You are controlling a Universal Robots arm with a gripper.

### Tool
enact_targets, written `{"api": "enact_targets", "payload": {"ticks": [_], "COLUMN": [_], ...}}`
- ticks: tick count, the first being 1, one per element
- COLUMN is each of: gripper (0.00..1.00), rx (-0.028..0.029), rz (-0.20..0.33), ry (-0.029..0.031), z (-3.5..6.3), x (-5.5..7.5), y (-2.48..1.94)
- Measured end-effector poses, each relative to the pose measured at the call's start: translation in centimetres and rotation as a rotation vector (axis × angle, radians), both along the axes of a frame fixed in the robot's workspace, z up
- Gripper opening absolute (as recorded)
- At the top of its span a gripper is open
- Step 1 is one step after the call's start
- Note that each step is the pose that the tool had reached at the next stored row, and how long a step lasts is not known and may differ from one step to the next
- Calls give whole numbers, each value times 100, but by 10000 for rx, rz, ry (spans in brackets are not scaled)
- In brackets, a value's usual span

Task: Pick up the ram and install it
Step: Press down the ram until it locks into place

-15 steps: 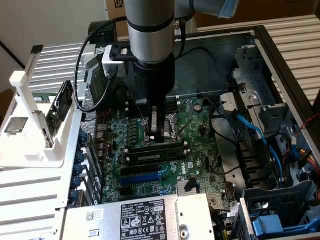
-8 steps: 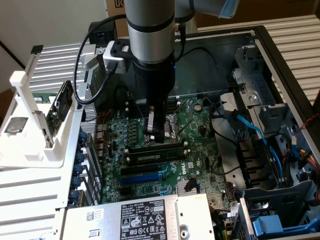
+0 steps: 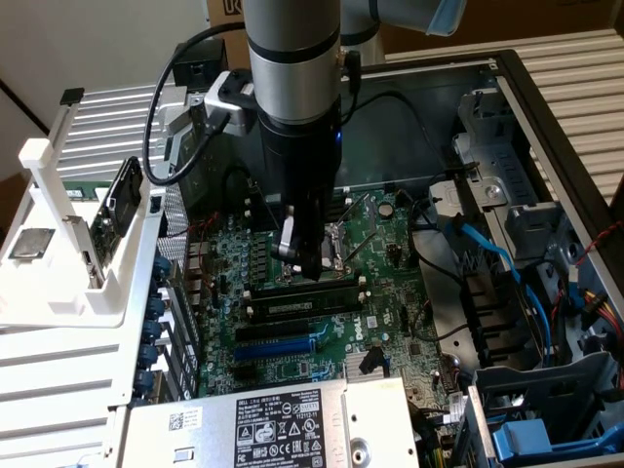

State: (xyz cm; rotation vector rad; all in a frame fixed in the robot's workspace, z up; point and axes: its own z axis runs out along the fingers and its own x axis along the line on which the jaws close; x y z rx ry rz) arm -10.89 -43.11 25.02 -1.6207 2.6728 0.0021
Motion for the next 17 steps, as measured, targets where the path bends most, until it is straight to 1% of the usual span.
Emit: {"api": "enact_targets", "payload": {"ticks": [4, 5, 17], "gripper": [10, 10, 10], "rx": [0, 0, 0], "rz": [-583, -878, -2566], "ry": [2, 2, 2], "z": [0, 0, 0], "x": [0, 0, 0], "y": [0, 0, 0]}}
